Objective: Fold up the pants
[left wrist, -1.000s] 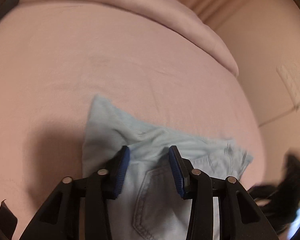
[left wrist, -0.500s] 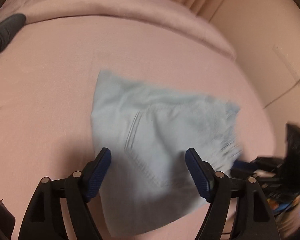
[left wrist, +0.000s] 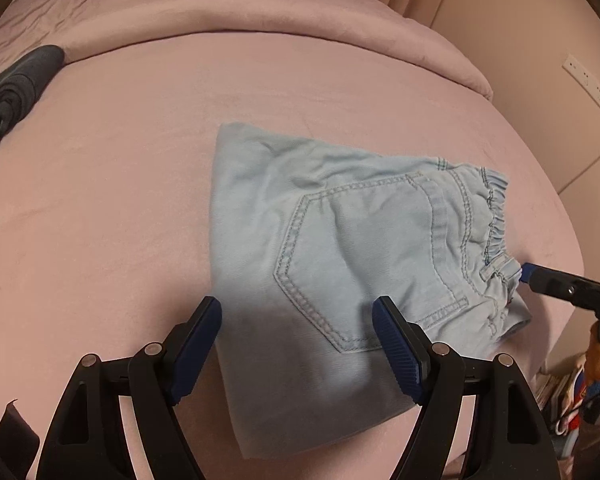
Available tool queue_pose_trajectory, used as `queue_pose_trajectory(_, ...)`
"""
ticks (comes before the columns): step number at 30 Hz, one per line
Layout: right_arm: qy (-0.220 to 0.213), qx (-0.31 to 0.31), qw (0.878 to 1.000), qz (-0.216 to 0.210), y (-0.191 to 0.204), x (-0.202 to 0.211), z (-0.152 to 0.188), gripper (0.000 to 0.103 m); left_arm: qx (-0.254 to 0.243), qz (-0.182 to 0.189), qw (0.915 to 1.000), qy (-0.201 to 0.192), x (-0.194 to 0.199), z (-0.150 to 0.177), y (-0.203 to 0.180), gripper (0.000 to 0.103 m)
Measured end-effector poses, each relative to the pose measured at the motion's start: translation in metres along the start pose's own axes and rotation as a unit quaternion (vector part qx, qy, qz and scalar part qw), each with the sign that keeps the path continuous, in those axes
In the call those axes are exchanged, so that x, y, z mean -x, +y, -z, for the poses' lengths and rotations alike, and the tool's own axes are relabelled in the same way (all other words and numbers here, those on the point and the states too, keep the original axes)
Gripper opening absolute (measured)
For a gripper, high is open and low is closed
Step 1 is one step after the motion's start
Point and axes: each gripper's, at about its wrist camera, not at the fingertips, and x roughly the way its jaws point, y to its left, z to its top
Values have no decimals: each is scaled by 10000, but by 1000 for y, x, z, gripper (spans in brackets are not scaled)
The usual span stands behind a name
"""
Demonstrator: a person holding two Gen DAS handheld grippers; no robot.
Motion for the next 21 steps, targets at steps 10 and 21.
queue_pose_trajectory(10, 21, -516, 9987, 7, -28, -5, -11, 56, 281, 56, 9994, -199, 16, -4, 22, 81)
queue_pose_trajectory(21, 297, -1023, 9934, -428, -50, -24, -12, 66, 1416, 621, 9880, -19, -8, -7, 65, 86)
